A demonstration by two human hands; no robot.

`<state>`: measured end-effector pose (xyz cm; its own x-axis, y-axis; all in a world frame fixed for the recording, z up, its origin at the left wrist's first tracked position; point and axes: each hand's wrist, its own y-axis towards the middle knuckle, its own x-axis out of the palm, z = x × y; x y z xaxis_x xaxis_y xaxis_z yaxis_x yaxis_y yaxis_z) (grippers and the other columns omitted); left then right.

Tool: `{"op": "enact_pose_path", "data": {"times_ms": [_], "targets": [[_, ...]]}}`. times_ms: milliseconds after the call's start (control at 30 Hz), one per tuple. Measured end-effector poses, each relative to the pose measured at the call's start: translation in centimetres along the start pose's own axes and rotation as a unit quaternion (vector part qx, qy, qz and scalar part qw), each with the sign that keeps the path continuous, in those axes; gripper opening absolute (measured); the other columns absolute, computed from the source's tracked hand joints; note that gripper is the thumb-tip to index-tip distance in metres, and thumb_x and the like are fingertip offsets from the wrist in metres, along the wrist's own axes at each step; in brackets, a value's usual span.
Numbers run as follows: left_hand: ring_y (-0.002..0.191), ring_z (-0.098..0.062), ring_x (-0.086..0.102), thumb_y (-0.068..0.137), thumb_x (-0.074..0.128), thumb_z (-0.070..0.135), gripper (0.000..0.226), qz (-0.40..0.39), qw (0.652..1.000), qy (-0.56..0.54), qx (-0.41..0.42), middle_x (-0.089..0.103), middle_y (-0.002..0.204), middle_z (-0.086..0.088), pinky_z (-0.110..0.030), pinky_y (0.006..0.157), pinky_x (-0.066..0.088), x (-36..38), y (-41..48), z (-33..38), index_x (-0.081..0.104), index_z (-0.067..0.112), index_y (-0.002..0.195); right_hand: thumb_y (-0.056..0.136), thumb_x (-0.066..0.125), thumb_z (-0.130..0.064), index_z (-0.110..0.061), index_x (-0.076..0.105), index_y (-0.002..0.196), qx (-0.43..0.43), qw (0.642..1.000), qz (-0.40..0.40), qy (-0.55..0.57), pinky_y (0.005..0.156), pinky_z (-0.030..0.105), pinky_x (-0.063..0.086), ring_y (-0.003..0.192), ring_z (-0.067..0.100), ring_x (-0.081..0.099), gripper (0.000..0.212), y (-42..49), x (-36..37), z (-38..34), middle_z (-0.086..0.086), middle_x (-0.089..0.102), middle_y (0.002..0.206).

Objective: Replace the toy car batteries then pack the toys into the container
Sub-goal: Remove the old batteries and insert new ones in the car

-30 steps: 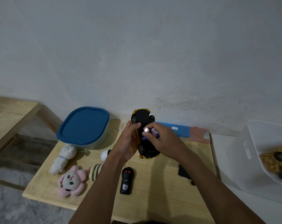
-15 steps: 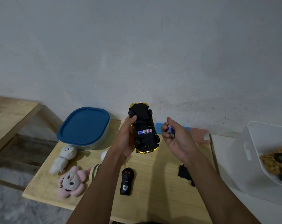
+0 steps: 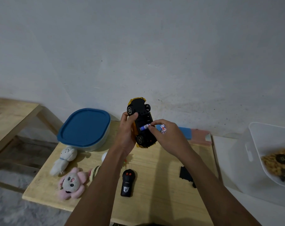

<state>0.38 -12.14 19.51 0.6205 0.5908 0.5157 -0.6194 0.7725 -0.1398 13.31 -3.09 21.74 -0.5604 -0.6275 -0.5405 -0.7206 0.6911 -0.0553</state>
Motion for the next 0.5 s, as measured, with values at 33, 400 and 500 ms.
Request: {"op": "enact_pose_path", "data": {"times_ms": [33,400,500], "targets": [[0.102,-0.034,0.067,0.096,0.054,0.023,0.030,-0.001,1.000,0.001,0.005,0.067,0.114,-0.018,-0.054,0.090,0.053,0.0,0.0,0.0,0.049,0.015,0.124,0.090,0.061,-0.046,-0.035,0.065,0.108,-0.001,1.000,0.013,-0.009,0.066,0.037,0.059,0.077,0.013,0.067,0.021,0.0,0.1,0.0,-0.004,0.067,0.098],[0.097,-0.030,0.068,0.091,0.058,0.019,0.031,-0.009,0.999,-0.004,0.035,0.071,0.103,-0.012,-0.052,0.088,0.054,0.1,-0.2,-0.2,0.049,0.017,0.121,0.089,0.063,-0.045,-0.026,0.062,0.112,0.007,0.999,0.041,-0.020,0.073,0.036,0.060,0.084,0.011,0.066,0.030,-0.2,1.2,-0.2,-0.004,0.067,0.101],[0.093,-0.028,0.069,0.094,0.056,0.015,0.025,-0.004,0.999,-0.002,0.039,0.072,0.099,-0.009,-0.047,0.082,0.056,0.2,-0.2,-0.2,0.048,0.017,0.118,0.088,0.064,-0.044,-0.026,0.063,0.110,0.016,0.999,0.039,-0.009,0.074,0.038,0.060,0.083,0.011,0.067,0.028,0.0,1.4,-0.2,-0.005,0.067,0.097]]}}
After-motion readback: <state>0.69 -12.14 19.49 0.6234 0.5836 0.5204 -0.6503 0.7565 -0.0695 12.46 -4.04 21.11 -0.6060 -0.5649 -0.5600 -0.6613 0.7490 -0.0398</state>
